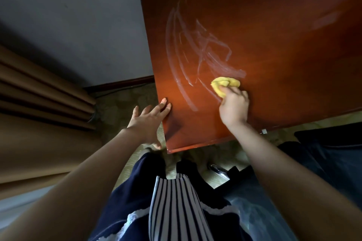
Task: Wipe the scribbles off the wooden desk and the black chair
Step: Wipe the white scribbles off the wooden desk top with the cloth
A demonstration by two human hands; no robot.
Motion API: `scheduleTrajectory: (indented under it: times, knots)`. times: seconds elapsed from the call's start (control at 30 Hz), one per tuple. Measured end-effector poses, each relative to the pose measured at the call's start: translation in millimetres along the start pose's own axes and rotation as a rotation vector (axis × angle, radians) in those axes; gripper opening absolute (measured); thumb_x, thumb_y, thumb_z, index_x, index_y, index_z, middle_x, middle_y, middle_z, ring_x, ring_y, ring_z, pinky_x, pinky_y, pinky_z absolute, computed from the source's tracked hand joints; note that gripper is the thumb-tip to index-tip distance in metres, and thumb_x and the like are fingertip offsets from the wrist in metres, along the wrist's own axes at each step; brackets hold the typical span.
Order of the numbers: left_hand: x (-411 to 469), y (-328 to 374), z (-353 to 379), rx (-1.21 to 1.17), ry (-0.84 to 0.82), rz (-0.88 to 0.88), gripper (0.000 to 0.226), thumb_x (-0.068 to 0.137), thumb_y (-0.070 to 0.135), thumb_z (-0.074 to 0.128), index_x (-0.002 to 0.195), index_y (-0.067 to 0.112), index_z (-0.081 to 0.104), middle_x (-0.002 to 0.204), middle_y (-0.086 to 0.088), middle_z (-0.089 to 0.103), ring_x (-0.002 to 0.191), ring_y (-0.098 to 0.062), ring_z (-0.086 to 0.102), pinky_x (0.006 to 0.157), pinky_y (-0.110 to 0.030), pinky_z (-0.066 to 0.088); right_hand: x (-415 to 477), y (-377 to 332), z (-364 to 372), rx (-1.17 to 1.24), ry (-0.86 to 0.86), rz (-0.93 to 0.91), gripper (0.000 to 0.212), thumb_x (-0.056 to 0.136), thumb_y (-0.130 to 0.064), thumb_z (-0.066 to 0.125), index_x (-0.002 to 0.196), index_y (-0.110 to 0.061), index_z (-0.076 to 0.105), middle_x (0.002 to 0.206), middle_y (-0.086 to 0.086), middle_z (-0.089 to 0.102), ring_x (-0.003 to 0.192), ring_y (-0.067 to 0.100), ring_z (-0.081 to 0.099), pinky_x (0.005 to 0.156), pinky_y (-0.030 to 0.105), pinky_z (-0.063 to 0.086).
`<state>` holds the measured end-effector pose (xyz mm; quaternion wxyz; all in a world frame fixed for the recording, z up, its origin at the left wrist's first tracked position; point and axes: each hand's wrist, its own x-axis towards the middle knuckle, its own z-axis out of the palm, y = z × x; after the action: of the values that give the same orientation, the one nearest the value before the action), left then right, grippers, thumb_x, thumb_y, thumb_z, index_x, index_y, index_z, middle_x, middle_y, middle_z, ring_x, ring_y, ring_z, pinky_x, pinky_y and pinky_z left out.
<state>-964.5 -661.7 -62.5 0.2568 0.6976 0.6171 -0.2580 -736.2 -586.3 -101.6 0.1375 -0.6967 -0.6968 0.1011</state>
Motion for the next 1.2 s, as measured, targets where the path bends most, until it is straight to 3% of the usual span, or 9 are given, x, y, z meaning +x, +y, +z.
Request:
scheduleTrajectory:
  times: [0.2, 0.4, 0.57, 0.7, 0.8, 0.97, 1.07, 1.13, 1.2]
  knots:
    - [-1, 2, -3, -0.015, -0.017, 0.004, 0.132, 0.066, 0.032, 0.083, 0.147, 0.028, -0.021, 0.153, 0.010, -0.029, 0.143, -0.027, 0.017, 0.114, -0.057, 0.013, -53, -50, 27, 0.137, 0.055, -0.293, 0.045, 0.069, 0.007, 0.065, 0.106, -0.018, 0.073, 0.096, 0.007, 0.069, 0.077, 0.035, 0.055, 0.069, 0.039, 0.047]
    - [0, 6, -1, -0.034, -0.013, -0.019, 0.115, 0.077, 0.019, 0.072, 0.148, 0.027, -0.019, 0.154, 0.008, -0.027, 0.140, -0.029, 0.024, 0.114, -0.056, 0.016, -95, -30, 28, 0.166, -0.008, -0.606, 0.039, 0.081, -0.007, 0.045, 0.109, -0.017, 0.071, 0.101, 0.003, 0.066, 0.084, 0.028, 0.053, 0.071, 0.037, 0.049]
    - [0, 9, 1, -0.077, 0.011, -0.048, 0.108, 0.078, 0.008, 0.062, 0.148, 0.029, -0.017, 0.154, 0.010, -0.027, 0.137, -0.029, 0.029, 0.114, -0.053, 0.017, -96, 16, 18, 0.139, -0.035, -0.810, 0.047, 0.071, 0.008, 0.060, 0.111, -0.015, 0.071, 0.105, 0.006, 0.067, 0.082, 0.029, 0.055, 0.067, 0.039, 0.048]
    - [1, 9, 2, -0.098, 0.032, -0.051, 0.106, 0.079, 0.009, 0.061, 0.148, 0.030, -0.017, 0.154, 0.011, -0.027, 0.134, -0.026, 0.036, 0.108, -0.044, 0.029, -80, 53, 4, 0.110, -0.035, -0.768, 0.052, 0.069, 0.014, 0.066, 0.111, -0.016, 0.071, 0.106, 0.005, 0.068, 0.084, 0.026, 0.052, 0.070, 0.040, 0.050]
    - [2, 7, 3, -0.137, 0.039, -0.038, 0.106, 0.080, 0.008, 0.061, 0.148, 0.031, -0.016, 0.153, 0.013, -0.028, 0.125, -0.021, 0.048, 0.083, -0.030, 0.043, -58, 80, -10, 0.058, -0.029, -0.695, 0.045, 0.076, 0.010, 0.060, 0.112, -0.015, 0.070, 0.105, 0.007, 0.069, 0.081, 0.031, 0.057, 0.070, 0.041, 0.052]
    - [-1, 9, 2, -0.219, 0.051, -0.057, 0.103, 0.081, 0.003, 0.059, 0.148, 0.033, -0.014, 0.153, 0.017, -0.027, 0.128, -0.018, 0.045, 0.080, -0.033, 0.048, -18, 108, -28, -0.009, -0.069, -0.580, 0.049, 0.076, 0.014, 0.065, 0.117, -0.012, 0.068, 0.108, 0.012, 0.068, 0.082, 0.036, 0.057, 0.072, 0.045, 0.053]
    - [-2, 14, 3, -0.229, 0.071, -0.087, 0.098, 0.083, 0.001, 0.053, 0.149, 0.033, -0.013, 0.153, 0.018, -0.026, 0.115, -0.019, 0.054, 0.071, -0.029, 0.045, 8, 108, -32, -0.046, -0.105, -0.504, 0.047, 0.081, 0.013, 0.061, 0.120, -0.012, 0.066, 0.114, 0.016, 0.066, 0.084, 0.038, 0.054, 0.074, 0.047, 0.052]
    - [-2, 17, 6, -0.210, 0.107, -0.099, 0.095, 0.085, 0.005, 0.053, 0.149, 0.032, -0.013, 0.154, 0.016, -0.024, 0.115, -0.020, 0.052, 0.080, -0.030, 0.045, 23, 97, -32, -0.039, -0.111, -0.407, 0.042, 0.088, 0.009, 0.054, 0.124, -0.012, 0.063, 0.120, 0.017, 0.063, 0.090, 0.040, 0.051, 0.081, 0.047, 0.049]
    - [-2, 17, 10, -0.168, 0.157, -0.097, 0.092, 0.088, 0.013, 0.054, 0.149, 0.030, -0.012, 0.156, 0.012, -0.021, 0.127, -0.023, 0.041, 0.103, -0.036, 0.036, 35, 79, -27, -0.044, -0.094, -0.335, 0.039, 0.093, 0.004, 0.050, 0.127, -0.012, 0.060, 0.124, 0.018, 0.060, 0.096, 0.042, 0.050, 0.088, 0.047, 0.044]
